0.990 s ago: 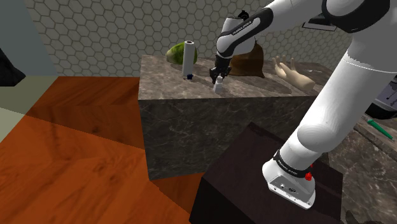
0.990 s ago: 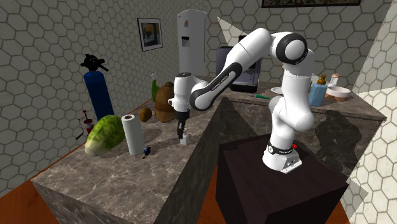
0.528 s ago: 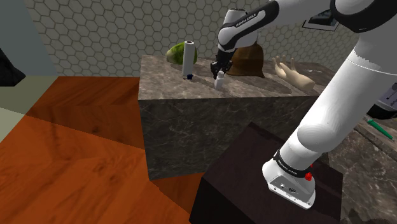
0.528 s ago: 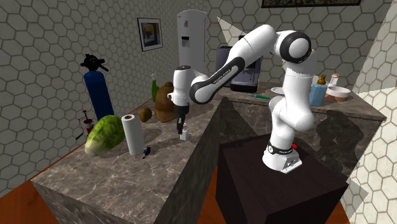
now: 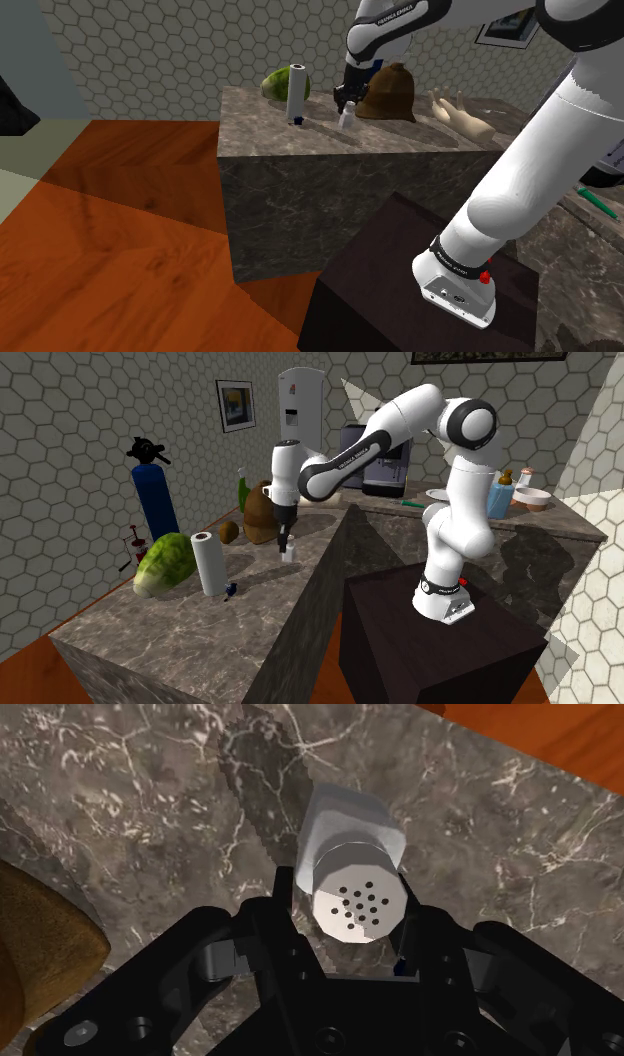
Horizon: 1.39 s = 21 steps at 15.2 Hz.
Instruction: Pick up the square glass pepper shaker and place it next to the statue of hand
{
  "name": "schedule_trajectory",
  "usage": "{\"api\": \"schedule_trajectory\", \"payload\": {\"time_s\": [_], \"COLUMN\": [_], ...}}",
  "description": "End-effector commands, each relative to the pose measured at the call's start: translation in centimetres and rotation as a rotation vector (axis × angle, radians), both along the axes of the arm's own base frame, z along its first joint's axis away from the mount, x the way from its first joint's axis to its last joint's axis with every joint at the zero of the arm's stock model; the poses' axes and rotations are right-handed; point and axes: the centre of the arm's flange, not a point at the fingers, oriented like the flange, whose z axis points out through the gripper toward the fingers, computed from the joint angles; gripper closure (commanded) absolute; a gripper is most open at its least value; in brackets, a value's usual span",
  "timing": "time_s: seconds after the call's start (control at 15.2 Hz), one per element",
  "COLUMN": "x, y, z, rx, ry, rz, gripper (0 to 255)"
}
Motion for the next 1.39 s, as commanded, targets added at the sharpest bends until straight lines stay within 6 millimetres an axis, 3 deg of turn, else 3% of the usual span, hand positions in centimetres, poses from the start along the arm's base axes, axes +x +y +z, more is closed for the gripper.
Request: {"api": "schedule_trajectory", "payload": {"time_s": [0.0,1.32], "x": [0.0,0.0], "y": [0.0,0.0], "z": [1.0,11.6], "rx": [0.0,0.0], "ry": [0.001,0.001], "rz": [0.0,0.0], "gripper": [255,255]}}
